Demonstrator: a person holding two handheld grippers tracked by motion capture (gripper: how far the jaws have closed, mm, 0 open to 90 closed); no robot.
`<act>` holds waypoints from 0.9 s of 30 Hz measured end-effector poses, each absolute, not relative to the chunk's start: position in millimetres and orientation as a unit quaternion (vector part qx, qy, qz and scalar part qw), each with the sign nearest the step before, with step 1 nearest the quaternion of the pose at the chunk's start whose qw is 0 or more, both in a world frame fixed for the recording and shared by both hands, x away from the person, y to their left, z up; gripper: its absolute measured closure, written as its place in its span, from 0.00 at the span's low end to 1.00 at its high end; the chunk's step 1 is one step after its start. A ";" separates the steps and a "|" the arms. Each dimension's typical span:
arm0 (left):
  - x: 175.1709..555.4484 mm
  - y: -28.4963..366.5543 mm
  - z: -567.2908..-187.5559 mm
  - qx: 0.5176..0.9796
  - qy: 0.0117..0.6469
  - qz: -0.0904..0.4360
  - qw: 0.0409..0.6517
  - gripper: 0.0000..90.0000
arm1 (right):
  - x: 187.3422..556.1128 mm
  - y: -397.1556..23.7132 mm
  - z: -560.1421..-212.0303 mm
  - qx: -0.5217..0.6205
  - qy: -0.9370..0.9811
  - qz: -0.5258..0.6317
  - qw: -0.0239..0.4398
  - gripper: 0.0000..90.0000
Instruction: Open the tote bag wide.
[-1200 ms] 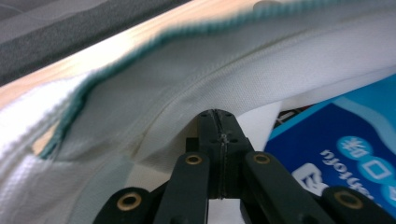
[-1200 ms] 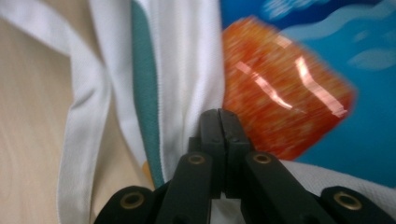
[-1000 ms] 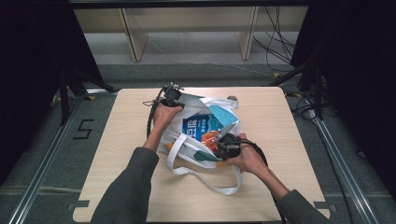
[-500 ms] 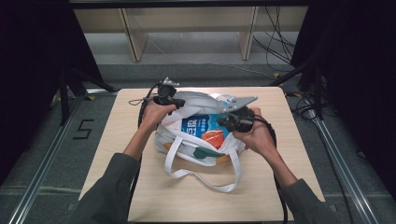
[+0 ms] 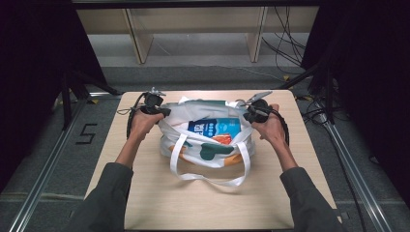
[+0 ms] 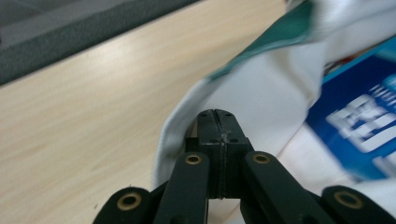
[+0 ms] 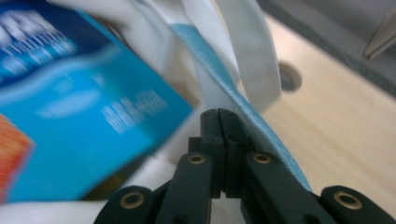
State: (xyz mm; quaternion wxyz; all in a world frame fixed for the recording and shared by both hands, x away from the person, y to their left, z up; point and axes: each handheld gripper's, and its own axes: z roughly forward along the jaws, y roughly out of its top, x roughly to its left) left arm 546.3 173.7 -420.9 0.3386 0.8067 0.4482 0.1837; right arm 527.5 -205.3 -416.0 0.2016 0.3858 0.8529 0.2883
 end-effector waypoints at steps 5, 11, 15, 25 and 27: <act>548.3 174.5 -449.6 0.804 0.456 0.175 0.339 1.00 | 534.9 -218.4 -459.9 0.409 0.843 0.304 0.170 1.00; 545.4 178.7 -459.1 0.804 0.463 0.162 0.336 1.00 | 526.5 -224.2 -484.4 0.421 0.839 0.313 0.142 1.00; 541.0 181.5 -442.7 0.798 0.457 0.159 0.359 1.00 | 521.6 -224.1 -462.0 0.408 0.839 0.320 0.163 1.00; 537.4 136.9 -417.4 0.805 0.415 0.152 0.395 0.97 | 493.0 -187.3 -403.5 0.311 0.845 0.407 0.156 1.00; 539.7 129.8 -416.1 0.808 0.412 0.157 0.390 0.97 | 489.7 -175.4 -410.8 0.301 0.854 0.399 0.144 1.00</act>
